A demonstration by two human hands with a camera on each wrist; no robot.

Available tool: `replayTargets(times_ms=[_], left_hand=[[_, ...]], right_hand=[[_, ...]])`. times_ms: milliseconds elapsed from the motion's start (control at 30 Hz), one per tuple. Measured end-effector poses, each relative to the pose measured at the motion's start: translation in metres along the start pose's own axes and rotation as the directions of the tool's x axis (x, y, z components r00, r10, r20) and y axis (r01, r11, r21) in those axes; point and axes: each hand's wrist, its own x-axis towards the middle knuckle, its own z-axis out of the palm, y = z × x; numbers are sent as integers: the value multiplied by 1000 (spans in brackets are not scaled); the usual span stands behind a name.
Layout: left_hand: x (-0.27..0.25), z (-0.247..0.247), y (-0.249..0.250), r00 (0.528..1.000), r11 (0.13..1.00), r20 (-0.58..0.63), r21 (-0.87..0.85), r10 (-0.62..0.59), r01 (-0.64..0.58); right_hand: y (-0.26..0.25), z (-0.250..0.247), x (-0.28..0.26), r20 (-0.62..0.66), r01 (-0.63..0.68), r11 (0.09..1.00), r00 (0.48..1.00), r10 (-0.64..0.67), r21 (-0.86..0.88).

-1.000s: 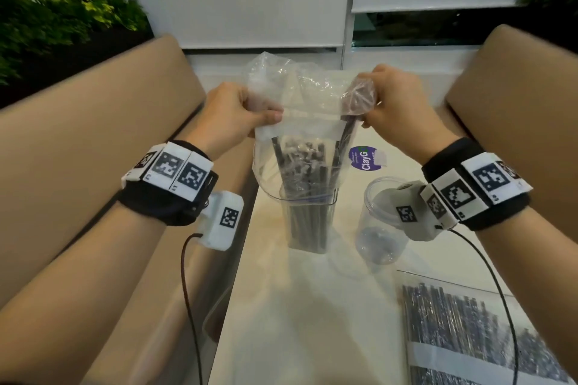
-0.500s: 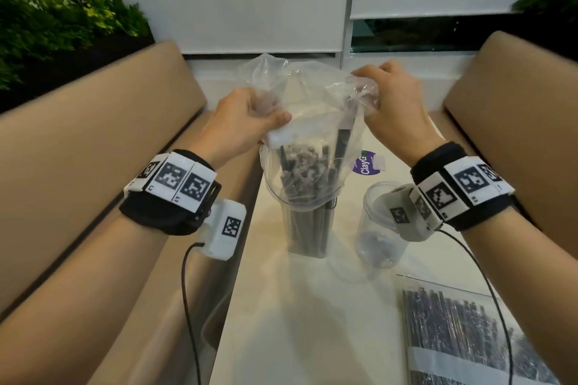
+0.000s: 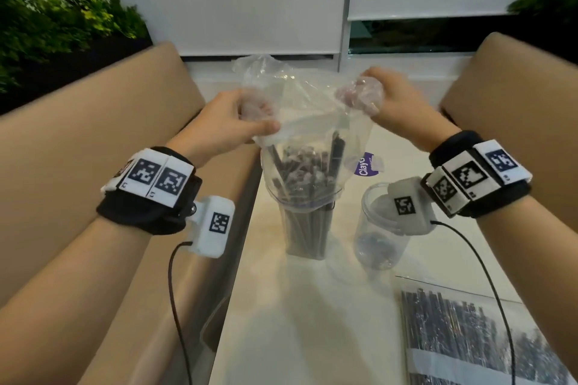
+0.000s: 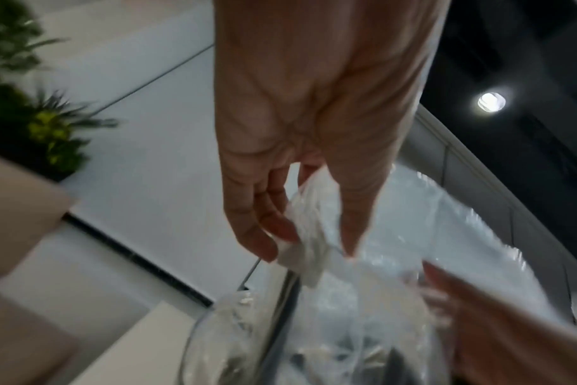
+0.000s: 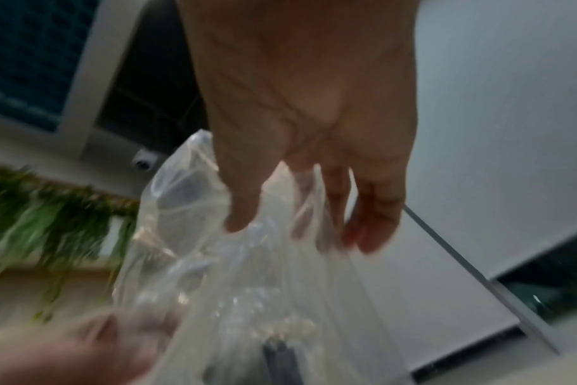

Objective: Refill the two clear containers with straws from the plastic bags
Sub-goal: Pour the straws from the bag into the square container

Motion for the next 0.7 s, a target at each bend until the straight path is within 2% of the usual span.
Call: replayTargets(times_ms=[33, 100, 200, 300, 367, 433, 500, 600, 667, 700], left_hand=[[-1, 1, -1, 1000, 999, -2, -52, -12, 11], [-1, 3, -3, 998, 996, -59, -94, -16, 10], [0, 0, -6, 991, 999, -132, 29, 22, -18], [-1, -2, -4, 996, 986, -84, 165, 15, -1], [-1, -4, -1, 998, 957, -69, 291, -2, 22], [-2, -8, 3, 995, 939, -98, 341, -2, 36], [-3, -16, 6, 996, 964, -85, 264, 10, 13], [-7, -26, 11, 999, 1000, -38, 7, 0, 0], [-6, -29, 11, 999, 998, -32, -63, -5, 3], [-5, -29, 11, 998, 997, -70, -76, 4, -9]], right_hand=[[2, 3, -3, 102, -48, 998, 994, 43, 45], [11, 9, -7, 197, -26, 998, 980, 36, -57], [13, 9, -10, 68, 43, 982, 997, -31, -182], [7, 3, -6, -39, 102, 967, 993, -114, -232], [2, 3, -3, -81, 138, 946, 982, -168, -293], [0, 4, -2, -84, 141, 945, 981, -173, -294], [3, 2, 1, -71, 114, 973, 989, -130, -203], [5, -4, 3, -60, 65, 998, 996, -65, 0], [2, -5, 4, -62, 54, 994, 997, -48, 99], [1, -6, 5, -79, 61, 989, 996, -51, 132]])
